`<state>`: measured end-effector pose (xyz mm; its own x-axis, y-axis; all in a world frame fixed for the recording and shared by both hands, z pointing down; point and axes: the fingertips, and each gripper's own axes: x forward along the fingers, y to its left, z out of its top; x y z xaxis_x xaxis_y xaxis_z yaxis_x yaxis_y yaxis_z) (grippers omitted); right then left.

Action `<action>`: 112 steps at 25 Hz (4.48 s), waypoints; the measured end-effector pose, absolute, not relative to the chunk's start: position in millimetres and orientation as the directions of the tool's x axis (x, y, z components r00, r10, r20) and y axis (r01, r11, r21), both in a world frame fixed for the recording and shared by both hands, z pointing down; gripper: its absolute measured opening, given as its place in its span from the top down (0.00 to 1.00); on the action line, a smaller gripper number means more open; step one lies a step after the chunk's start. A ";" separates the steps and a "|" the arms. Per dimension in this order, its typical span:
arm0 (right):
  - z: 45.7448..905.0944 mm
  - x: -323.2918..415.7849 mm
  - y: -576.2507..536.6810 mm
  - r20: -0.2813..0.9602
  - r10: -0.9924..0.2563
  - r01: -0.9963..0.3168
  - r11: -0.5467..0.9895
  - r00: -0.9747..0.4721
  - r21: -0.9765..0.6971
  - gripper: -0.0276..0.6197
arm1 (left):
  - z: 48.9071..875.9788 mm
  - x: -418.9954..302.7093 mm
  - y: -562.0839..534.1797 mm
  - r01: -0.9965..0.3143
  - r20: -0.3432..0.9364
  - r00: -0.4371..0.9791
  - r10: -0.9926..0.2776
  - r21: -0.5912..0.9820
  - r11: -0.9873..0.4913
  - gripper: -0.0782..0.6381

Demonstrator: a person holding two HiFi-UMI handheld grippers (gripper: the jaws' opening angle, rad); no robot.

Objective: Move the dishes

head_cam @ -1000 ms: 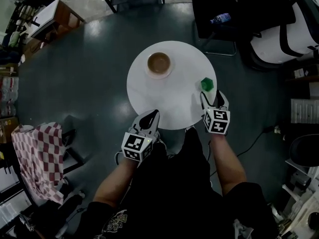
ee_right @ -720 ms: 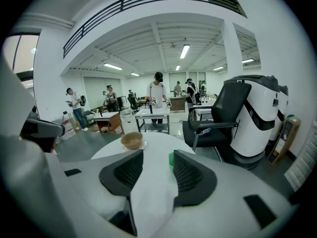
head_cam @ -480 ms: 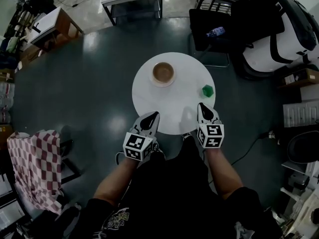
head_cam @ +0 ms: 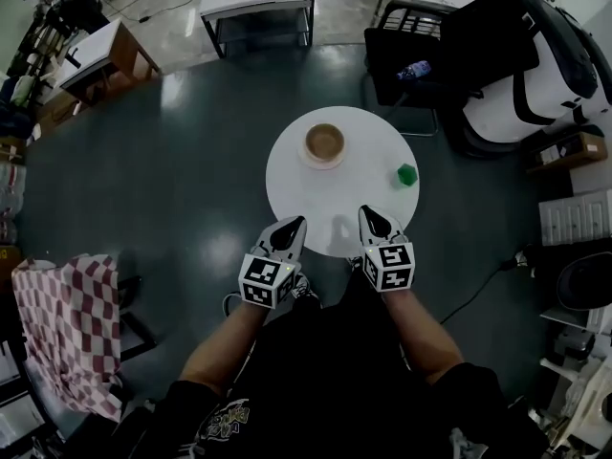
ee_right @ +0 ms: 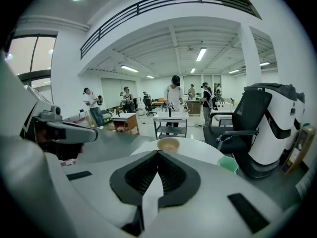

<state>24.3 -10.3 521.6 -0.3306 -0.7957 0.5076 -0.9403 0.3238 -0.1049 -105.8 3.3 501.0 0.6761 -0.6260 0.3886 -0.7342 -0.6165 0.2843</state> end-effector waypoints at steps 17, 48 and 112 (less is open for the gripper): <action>533.1 5.3 -50.9 0.515 -0.763 -0.917 0.372 -0.391 -0.146 0.93 | 513.6 -94.5 -18.7 -0.764 0.410 0.642 -0.647 0.282 -0.580 0.88; 683.6 38.5 -215.0 0.710 -0.569 -0.778 -0.184 -0.414 -0.601 0.80 | 583.3 -71.0 -96.0 -0.872 0.538 0.489 -0.687 0.315 -0.373 0.88; 694.7 -13.0 -3.1 0.846 -0.423 -0.906 -0.119 -0.324 -0.406 0.91 | 564.8 -123.2 20.1 -0.794 0.502 0.604 -0.618 0.312 -0.522 0.88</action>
